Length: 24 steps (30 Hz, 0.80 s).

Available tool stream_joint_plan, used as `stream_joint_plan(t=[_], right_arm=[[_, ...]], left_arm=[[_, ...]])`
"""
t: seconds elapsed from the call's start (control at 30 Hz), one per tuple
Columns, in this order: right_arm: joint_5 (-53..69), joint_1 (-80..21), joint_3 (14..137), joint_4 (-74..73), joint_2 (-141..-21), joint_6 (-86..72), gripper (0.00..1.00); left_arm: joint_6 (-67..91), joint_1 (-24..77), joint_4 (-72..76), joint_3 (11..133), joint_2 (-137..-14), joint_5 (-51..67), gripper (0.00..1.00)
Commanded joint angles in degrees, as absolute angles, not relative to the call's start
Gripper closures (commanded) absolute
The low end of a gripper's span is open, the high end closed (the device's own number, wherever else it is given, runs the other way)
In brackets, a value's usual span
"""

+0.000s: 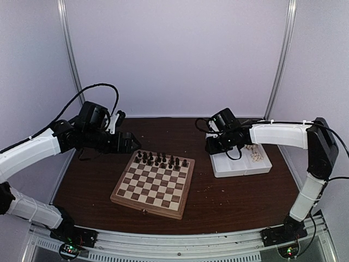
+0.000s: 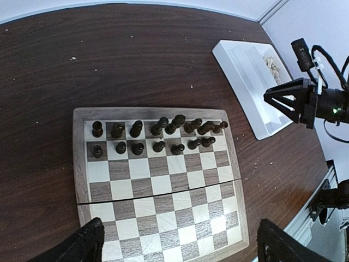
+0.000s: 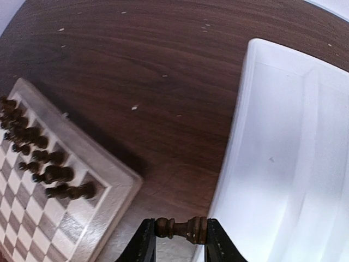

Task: Set up the chess pieces on the board
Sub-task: Pick up the chess piece from the storage box, then place the chess piece on the chessboard.

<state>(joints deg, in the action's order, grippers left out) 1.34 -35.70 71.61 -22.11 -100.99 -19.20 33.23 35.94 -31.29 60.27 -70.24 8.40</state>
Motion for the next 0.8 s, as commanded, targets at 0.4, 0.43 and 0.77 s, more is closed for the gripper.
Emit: stream_joint_plan(t=[0.4,0.43,0.77], right_arm=[[25.3,-47.0,65.0,-1.9,-100.7,-39.5,0.71],[25.7,-47.1,64.7,-1.3,-100.4,-40.8,0.71],[32.4,-47.6,66.0,-1.2,-96.2,-47.1,0.71]], left_arm=[[25.7,37.2,-6.0,46.2,-68.3,21.1,0.08],[24.1,38.1,-2.9,44.4,-67.2,20.3,0.08],[1.4,45.7,39.8,26.2,-65.4,20.3,0.12]])
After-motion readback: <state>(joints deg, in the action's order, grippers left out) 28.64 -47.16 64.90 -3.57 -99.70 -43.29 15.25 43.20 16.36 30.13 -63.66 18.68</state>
